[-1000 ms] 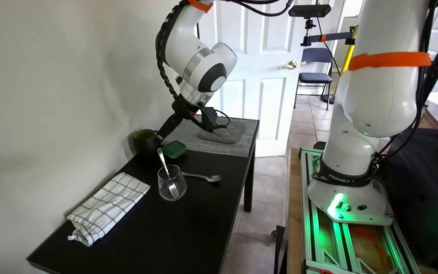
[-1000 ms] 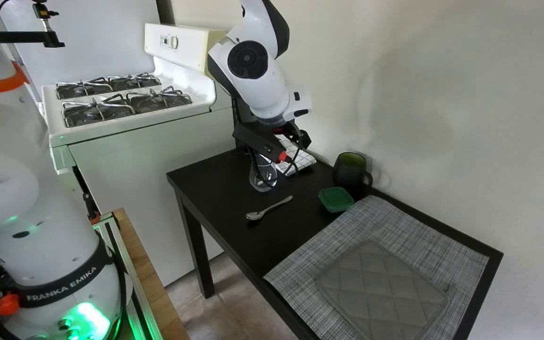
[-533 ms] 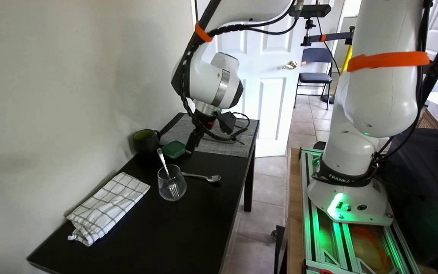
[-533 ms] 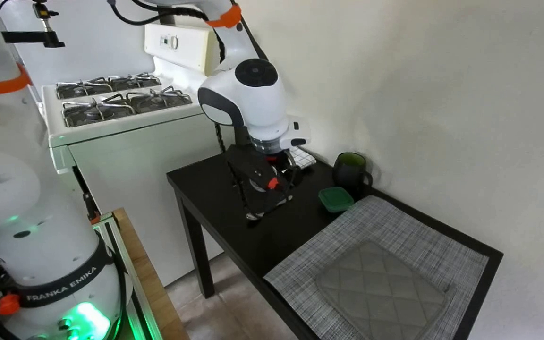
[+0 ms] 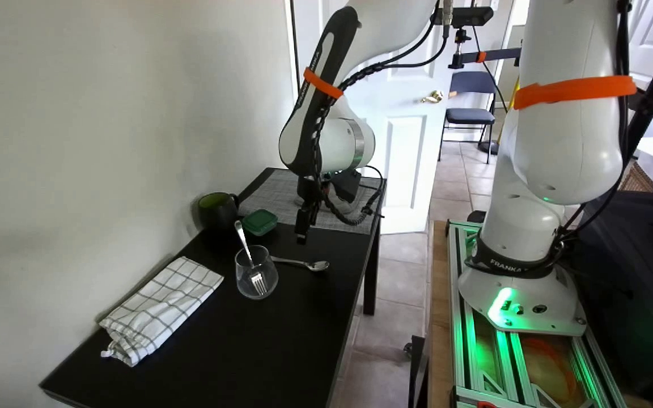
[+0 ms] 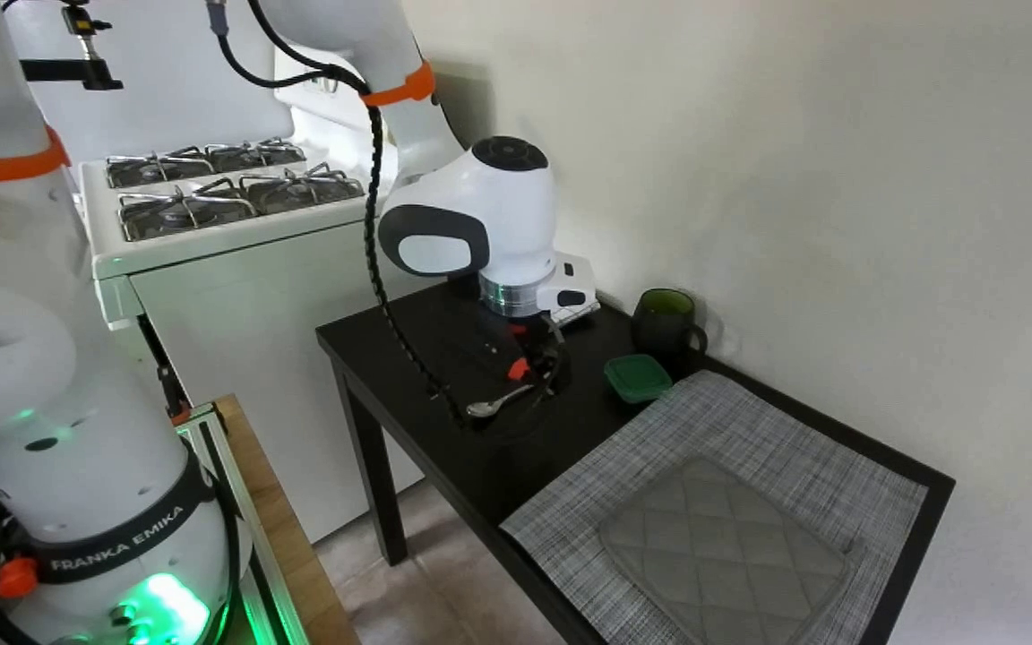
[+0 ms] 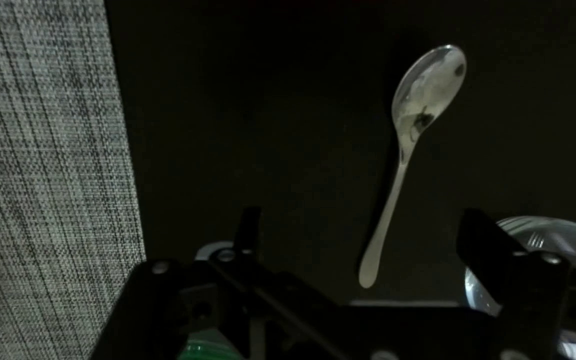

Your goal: Lift the folk and spoon from the table and put them in the glass cup

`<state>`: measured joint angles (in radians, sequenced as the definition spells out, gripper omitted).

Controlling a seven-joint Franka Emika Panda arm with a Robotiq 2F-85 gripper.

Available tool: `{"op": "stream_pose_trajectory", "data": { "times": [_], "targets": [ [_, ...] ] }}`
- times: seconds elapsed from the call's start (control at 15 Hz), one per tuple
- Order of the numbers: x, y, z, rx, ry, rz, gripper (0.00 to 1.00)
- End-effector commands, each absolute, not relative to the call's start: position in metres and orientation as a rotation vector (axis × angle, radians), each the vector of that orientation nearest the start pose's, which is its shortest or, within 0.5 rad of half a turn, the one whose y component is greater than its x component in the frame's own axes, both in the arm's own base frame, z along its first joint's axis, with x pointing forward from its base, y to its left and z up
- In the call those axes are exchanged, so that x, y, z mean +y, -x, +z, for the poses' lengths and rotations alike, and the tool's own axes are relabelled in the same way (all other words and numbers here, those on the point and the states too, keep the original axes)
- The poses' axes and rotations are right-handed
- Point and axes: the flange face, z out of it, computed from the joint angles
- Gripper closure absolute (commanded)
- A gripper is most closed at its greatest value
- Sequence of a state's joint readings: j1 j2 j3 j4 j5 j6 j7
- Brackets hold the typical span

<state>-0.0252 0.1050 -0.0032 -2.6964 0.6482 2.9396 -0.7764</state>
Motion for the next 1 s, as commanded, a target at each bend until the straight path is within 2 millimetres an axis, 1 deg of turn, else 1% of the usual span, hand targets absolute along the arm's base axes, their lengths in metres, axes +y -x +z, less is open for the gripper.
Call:
{"op": "stream_pose_trajectory", "data": {
  "times": [0.0,0.13,0.4,0.6,0.93],
  "targets": [
    [-0.046,-0.421,0.214,-0.201,3.037,-0.224,0.00],
    [-0.041,-0.430,0.218,-0.226,3.041,-0.208,0.00],
    [-0.028,-0.444,0.219,-0.265,3.053,-0.156,0.00],
    [-0.021,-0.449,0.214,-0.286,3.088,-0.113,0.00],
    [-0.013,-0.450,0.201,-0.294,3.144,-0.055,0.00]
  ]
}}
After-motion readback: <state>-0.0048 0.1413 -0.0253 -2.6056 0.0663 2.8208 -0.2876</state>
